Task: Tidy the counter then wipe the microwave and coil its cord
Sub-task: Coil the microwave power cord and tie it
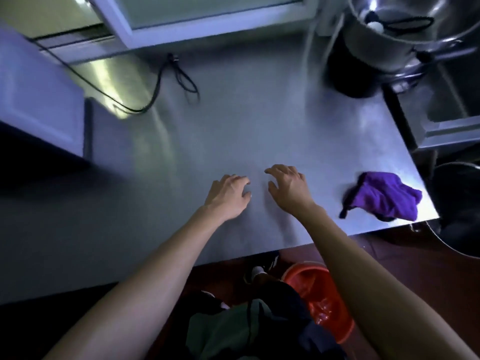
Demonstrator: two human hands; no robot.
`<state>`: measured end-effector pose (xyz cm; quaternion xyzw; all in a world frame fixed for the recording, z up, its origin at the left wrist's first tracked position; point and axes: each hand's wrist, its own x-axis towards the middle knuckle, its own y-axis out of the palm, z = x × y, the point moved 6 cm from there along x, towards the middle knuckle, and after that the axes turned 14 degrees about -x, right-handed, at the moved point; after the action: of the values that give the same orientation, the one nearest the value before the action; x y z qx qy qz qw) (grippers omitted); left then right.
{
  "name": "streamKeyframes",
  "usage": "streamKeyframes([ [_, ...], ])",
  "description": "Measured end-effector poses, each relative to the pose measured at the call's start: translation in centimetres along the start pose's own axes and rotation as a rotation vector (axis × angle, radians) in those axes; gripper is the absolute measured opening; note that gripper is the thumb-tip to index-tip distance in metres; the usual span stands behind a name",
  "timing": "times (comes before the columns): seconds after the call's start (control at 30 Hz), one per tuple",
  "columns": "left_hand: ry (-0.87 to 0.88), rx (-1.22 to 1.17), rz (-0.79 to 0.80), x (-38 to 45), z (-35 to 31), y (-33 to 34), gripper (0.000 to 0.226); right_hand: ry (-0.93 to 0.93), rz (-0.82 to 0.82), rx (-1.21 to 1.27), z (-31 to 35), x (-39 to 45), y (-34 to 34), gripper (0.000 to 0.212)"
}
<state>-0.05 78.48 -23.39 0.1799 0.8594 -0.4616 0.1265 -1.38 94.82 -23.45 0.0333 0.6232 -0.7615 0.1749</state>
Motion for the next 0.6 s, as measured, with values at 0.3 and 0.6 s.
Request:
streamKeyframes([
  [0.3, -0.227, -0.098, -0.194, -15.9, 17.2, -6.8, 0.039, -0.327, 0.075, -0.067, 21.4, -3.4, 3.8, 0.039],
  [0.6, -0.354, -0.154, -0.253, -28.0, 27.8, -9.2, 0.042, -0.5, 0.089, -0.124, 34.9, -8.0, 6.5, 0.036],
])
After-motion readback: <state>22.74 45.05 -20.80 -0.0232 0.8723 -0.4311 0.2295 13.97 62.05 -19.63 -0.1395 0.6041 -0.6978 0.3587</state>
